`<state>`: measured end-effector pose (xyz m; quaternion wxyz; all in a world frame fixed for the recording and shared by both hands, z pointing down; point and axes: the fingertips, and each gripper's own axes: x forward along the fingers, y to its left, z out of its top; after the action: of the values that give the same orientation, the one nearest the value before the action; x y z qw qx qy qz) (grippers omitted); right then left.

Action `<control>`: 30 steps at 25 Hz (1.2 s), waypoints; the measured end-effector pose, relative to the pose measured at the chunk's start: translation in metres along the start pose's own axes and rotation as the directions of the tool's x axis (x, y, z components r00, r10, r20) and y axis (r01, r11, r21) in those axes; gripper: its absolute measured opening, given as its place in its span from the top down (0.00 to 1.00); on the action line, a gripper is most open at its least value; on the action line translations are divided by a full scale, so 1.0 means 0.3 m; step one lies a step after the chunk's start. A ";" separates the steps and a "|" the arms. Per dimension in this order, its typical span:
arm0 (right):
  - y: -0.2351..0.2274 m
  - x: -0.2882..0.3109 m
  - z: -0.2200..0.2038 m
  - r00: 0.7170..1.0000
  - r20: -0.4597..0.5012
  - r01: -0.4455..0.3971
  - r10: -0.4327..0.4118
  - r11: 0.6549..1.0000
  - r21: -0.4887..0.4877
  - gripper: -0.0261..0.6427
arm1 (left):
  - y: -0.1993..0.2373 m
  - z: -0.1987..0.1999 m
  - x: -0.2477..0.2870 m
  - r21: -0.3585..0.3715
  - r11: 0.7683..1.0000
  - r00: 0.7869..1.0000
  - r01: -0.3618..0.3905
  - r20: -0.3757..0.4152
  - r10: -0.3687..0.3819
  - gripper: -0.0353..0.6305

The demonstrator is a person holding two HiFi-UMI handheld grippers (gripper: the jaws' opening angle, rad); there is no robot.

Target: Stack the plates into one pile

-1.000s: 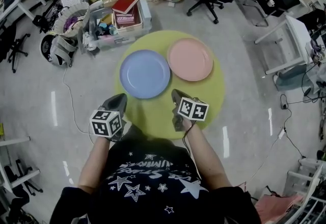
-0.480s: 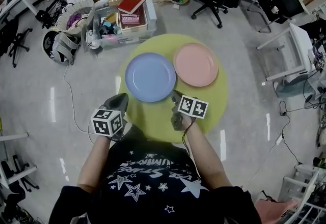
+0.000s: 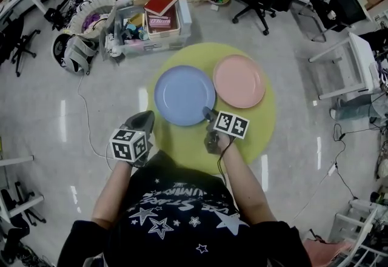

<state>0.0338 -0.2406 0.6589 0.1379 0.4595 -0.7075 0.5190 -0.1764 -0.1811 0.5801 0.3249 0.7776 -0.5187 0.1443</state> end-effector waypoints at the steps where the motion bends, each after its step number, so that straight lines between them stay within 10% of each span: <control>1: -0.002 0.006 -0.003 1.000 -0.005 0.005 -0.005 1.000 0.005 0.77 | 0.004 0.002 0.000 0.000 1.000 1.000 0.001 -0.001 -0.001 0.91; 30: 0.001 -0.015 0.028 0.998 0.051 0.040 -0.044 0.996 0.076 0.91 | 0.008 0.021 -0.005 0.024 1.000 1.000 0.009 -0.004 -0.009 0.91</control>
<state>0.0383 -0.2454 0.6520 0.1125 0.4926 -0.6811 0.5299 -0.1800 -0.1848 0.5754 0.3173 0.7835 -0.5128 0.1502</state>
